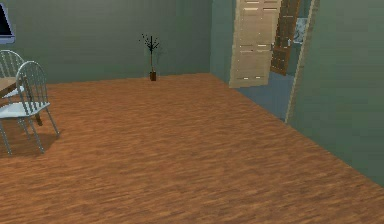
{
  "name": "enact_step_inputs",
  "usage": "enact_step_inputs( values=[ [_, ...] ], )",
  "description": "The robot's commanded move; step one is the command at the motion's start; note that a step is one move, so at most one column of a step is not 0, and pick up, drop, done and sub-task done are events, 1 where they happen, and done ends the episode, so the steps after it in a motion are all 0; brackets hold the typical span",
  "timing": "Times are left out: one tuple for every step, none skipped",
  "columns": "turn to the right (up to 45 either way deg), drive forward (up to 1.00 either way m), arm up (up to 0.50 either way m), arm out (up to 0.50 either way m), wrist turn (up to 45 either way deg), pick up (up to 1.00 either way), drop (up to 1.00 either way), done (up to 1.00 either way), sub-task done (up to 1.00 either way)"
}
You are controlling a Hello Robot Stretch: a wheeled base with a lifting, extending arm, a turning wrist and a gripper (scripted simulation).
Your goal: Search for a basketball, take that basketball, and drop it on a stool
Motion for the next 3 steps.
enact_step_inputs(
  values=[
    [0.0,0.0,0.0,0.0,-45.0,0.0,0.0,0.0,0.0],
    [0.0,0.0,0.0,0.0,-6.0,0.0,0.0,0.0,0.0],
    [0.0,0.0,0.0,-0.42,0.0,0.0,0.0,0.0,0.0]
  ],
)
